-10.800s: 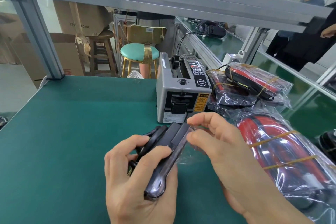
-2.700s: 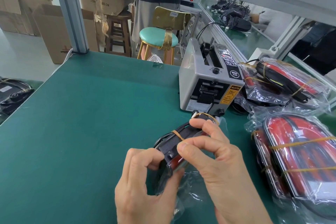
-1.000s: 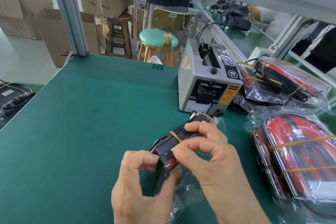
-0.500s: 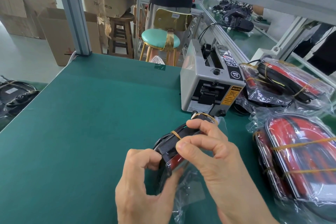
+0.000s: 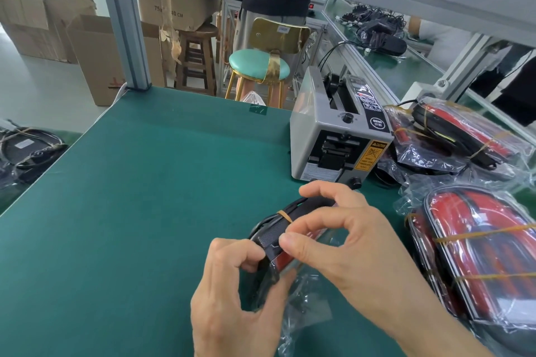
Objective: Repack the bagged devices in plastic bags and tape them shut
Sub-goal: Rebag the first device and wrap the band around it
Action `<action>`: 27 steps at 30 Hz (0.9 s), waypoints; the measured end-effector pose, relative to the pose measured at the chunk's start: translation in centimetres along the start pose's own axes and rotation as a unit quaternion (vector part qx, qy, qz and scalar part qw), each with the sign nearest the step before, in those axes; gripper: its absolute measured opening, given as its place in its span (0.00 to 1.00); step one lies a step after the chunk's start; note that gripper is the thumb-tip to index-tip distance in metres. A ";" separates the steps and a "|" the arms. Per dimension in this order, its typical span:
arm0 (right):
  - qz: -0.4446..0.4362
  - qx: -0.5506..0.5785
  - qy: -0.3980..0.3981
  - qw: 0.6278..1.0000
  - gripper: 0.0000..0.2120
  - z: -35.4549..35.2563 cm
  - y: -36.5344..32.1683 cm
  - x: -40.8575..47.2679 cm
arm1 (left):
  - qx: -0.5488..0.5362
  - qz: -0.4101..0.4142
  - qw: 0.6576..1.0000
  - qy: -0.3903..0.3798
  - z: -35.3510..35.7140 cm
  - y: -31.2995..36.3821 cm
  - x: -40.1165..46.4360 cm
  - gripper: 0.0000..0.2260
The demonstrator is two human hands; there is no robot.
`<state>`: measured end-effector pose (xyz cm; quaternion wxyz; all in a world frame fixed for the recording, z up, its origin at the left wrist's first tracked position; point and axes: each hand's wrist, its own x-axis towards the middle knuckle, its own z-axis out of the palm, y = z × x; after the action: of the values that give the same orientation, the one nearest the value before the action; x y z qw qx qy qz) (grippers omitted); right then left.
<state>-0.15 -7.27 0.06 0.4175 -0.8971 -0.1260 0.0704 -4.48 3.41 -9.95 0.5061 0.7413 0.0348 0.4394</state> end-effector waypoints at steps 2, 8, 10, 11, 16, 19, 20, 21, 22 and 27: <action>-0.009 -0.008 -0.022 1.000 0.04 0.0 -0.1 0.3 | 0.000 0.000 1.000 -0.002 0.0 0.0 0.0 0.17; 0.014 0.120 -0.088 0.989 0.10 -1.3 -0.4 1.5 | -0.009 0.005 1.000 -0.012 -0.3 0.0 0.4 0.13; 0.013 0.117 -0.116 0.986 0.11 -1.7 -0.5 1.8 | -0.004 0.005 1.000 -0.015 -0.3 -0.1 0.3 0.14; 0.009 0.102 -0.127 0.987 0.11 -1.7 -0.5 1.8 | -0.002 0.005 1.000 -0.016 -0.3 -0.2 0.3 0.14; 0.005 0.030 -0.123 0.992 0.09 -1.2 -0.4 1.9 | -0.004 0.008 1.000 -0.019 -0.3 -0.5 0.2 0.15; 0.007 0.007 -0.120 0.993 0.08 -0.9 -0.4 1.7 | -0.002 0.012 1.000 -0.019 -0.3 -0.5 0.2 0.15; 0.005 0.002 -0.120 0.993 0.09 -0.8 -0.5 1.7 | -0.002 0.012 1.000 -0.018 -0.3 -0.5 0.2 0.16; 0.003 0.000 -0.121 0.993 0.09 -0.7 -0.5 1.6 | -0.003 0.012 1.000 -0.018 -0.3 -0.5 0.2 0.16; 0.004 -0.001 -0.122 0.993 0.10 -0.6 -0.5 1.6 | -0.004 0.012 1.000 -0.018 -0.3 -0.5 0.2 0.16; -0.001 0.000 -0.122 0.992 0.10 -0.4 -0.4 1.6 | 0.001 0.019 1.000 -0.018 -0.3 -0.3 0.2 0.18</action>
<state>1.42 -6.87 0.61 0.3987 -0.8819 -0.1767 0.1793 -4.42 3.88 -10.05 0.4977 0.7500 0.0115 0.4354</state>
